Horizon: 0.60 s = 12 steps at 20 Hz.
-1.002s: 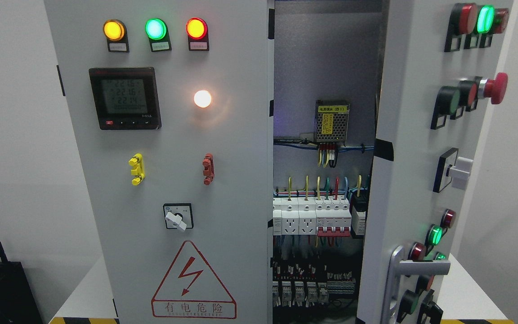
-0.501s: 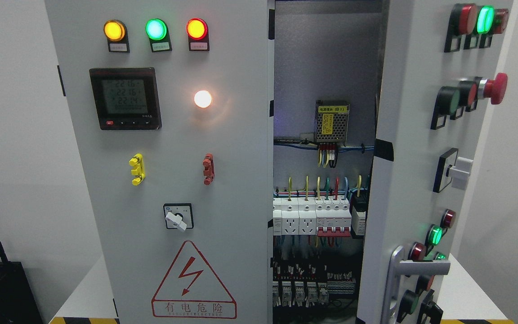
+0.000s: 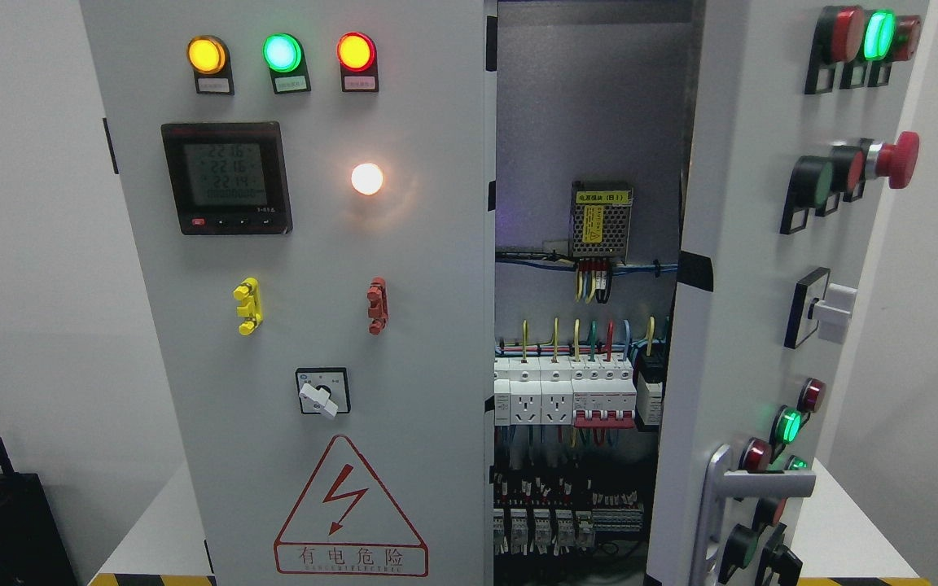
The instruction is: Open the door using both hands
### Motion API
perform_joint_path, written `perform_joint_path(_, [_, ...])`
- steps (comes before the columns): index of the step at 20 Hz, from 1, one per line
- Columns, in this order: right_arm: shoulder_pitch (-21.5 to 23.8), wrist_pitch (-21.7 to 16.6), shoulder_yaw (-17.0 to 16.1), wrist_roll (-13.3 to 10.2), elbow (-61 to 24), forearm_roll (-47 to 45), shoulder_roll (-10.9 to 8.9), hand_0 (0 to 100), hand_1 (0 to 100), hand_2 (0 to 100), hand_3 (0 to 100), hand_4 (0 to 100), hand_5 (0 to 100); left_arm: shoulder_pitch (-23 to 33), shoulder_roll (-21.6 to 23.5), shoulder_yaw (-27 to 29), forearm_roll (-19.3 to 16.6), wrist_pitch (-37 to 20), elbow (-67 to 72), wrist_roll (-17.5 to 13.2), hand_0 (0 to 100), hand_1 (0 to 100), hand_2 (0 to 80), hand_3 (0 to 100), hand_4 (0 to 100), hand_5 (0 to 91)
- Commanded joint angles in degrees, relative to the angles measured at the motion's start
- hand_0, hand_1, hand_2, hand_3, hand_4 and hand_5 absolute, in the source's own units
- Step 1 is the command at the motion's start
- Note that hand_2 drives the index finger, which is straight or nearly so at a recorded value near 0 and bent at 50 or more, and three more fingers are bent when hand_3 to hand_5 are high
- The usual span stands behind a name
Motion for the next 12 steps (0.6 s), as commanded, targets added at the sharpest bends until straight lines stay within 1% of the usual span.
perform_joint_path(1, [0.00, 0.02, 0.00, 0.08, 0.00, -0.07, 0.00, 38, 0, 0, 0, 0, 0, 1.00, 17.74, 13.73, 14.86, -0.70, -16.85, -3.98, 0, 0, 0.0, 0, 0, 0.0])
perform_joint_path(4, [0.00, 0.02, 0.00, -0.01, 0.00, 0.02, 0.00, 38, 0, 0, 0, 0, 0, 2.58, 23.02, 20.41, 23.30, 0.00, -17.82, -7.58, 0, 0, 0.0, 0, 0, 0.0])
perform_joint_path(6, [0.00, 0.02, 0.00, 0.08, 0.00, 0.02, 0.00, 38, 0, 0, 0, 0, 0, 5.39, 26.53, 24.72, 29.10, 2.02, -18.00, -11.88, 0, 0, 0.0, 0, 0, 0.0])
perform_joint_path(8, [0.00, 0.02, 0.00, -0.01, 0.00, 0.02, 0.00, 38, 0, 0, 0, 0, 0, 6.19, 28.65, 27.36, 32.72, 6.23, -18.00, -15.31, 0, 0, 0.0, 0, 0, 0.0])
perform_joint_path(10, [0.00, 0.02, 0.00, -0.01, 0.00, 0.02, 0.00, 38, 0, 0, 0, 0, 0, 6.45, 30.76, 29.91, 35.79, 12.02, -18.70, -18.04, 0, 0, 0.0, 0, 0, 0.0])
perform_joint_path(12, [0.00, 0.02, 0.00, -0.01, 0.00, 0.02, 0.00, 38, 0, 0, 0, 0, 0, 6.63, 32.78, 31.93, 40.71, 17.39, -18.97, -20.59, 0, 0, 0.0, 0, 0, 0.0])
